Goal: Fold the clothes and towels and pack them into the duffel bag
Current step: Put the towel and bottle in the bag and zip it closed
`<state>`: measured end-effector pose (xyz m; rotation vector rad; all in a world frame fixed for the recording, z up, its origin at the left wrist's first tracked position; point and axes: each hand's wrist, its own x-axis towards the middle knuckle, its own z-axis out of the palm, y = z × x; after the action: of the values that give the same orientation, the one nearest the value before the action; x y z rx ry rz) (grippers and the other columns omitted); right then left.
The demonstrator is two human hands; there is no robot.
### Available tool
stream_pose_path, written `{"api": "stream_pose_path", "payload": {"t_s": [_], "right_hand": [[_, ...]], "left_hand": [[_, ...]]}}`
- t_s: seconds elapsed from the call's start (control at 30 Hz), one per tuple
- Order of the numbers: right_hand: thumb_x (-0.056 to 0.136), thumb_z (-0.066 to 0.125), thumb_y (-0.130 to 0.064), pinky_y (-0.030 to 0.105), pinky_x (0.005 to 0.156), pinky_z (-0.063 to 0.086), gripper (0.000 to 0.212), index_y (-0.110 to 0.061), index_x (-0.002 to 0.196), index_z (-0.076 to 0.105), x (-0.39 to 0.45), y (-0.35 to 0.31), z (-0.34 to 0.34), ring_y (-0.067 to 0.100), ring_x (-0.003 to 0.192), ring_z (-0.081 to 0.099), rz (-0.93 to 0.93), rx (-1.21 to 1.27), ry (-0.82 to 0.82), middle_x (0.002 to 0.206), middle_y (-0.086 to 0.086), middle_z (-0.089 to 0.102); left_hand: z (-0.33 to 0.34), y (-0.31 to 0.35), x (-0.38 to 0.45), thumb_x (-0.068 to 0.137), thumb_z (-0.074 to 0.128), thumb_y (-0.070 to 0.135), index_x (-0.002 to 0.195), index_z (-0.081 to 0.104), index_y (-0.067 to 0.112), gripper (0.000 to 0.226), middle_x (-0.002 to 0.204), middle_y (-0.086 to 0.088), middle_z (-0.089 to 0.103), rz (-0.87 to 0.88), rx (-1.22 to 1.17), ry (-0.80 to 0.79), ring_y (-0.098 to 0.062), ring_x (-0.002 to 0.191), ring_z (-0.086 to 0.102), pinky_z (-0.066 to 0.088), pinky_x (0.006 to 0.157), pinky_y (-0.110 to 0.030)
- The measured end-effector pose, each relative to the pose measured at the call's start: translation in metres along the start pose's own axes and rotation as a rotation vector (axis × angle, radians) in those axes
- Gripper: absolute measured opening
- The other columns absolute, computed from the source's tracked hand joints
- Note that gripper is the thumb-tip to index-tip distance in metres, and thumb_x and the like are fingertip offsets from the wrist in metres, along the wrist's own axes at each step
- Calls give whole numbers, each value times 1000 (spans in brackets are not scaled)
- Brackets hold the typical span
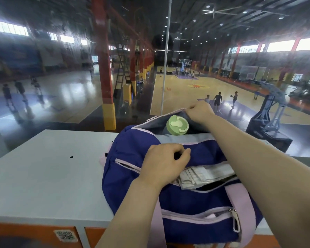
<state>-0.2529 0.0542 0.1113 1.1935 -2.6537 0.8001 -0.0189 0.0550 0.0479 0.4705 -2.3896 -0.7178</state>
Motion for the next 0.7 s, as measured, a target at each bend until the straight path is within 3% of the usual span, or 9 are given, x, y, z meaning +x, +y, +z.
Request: {"api": "stream_pose_path", "payload": {"t_s": [0.07, 0.13, 0.23, 0.3, 0.43, 0.53, 0.63, 0.7], "right_hand": [[92, 53, -33, 30, 74, 43, 33, -7, 85, 71, -13, 1, -7, 27, 90, 61, -66, 16, -75, 91, 10, 70], [89, 48, -34, 37, 82, 50, 39, -3, 95, 71, -25, 8, -15, 30, 93, 62, -112, -22, -26, 97, 13, 71], [91, 47, -13, 31, 89, 48, 26, -13, 108, 67, -35, 38, -28, 25, 102, 61, 4, 58, 72, 107, 3, 68], [90, 49, -11, 28, 89, 44, 29, -13, 114, 63, -47, 61, -37, 27, 108, 59, 95, 27, 13, 113, 4, 65], [94, 41, -9, 30, 92, 40, 31, 3, 110, 65, -77, 96, -50, 32, 113, 55, 129, 4, -89, 121, 15, 61], [95, 39, -12, 40, 98, 43, 35, 5, 100, 69, -92, 108, -53, 32, 108, 57, 133, 33, -141, 116, 18, 66], [93, 41, -16, 42, 91, 47, 35, 8, 96, 67, -100, 113, -58, 35, 100, 59, 108, 27, -166, 104, 20, 68], [91, 46, -20, 37, 90, 48, 33, 0, 95, 71, -105, 117, -64, 30, 97, 60, 99, 24, -173, 101, 11, 70]], "left_hand": [[1, 0, 1, 95, 48, 43, 70, 59, 18, 37, 66, 4, 60, 21, 46, 28, -13, 69, 56, 32, 69, -29], [3, -1, 2, 95, 48, 40, 75, 62, 20, 31, 73, 6, 64, 30, 68, 43, -11, 72, 56, 36, 74, -30], [6, -7, 4, 93, 50, 36, 85, 65, 26, 20, 87, 11, 66, 65, 130, 50, -10, 86, 55, 43, 85, -35], [8, -9, 7, 91, 52, 35, 96, 64, 31, 14, 102, 15, 63, 95, 179, 63, -9, 102, 50, 42, 93, -35], [16, -2, 10, 88, 55, 21, 113, 59, 30, 26, 118, 14, 58, 145, 201, 99, -10, 115, 44, 41, 98, -35], [25, 12, 11, 84, 51, 6, 122, 57, 24, 42, 127, 9, 57, 249, 190, 78, -11, 118, 46, 39, 102, -33], [28, 18, 31, 90, 47, 14, 139, 44, 20, 50, 146, 1, 43, 189, 233, 68, -16, 135, 35, 30, 113, -34], [29, 11, 56, 91, 46, 23, 143, 38, 15, 53, 152, -5, 35, 131, 367, 45, -23, 141, 27, 24, 117, -39]]}}
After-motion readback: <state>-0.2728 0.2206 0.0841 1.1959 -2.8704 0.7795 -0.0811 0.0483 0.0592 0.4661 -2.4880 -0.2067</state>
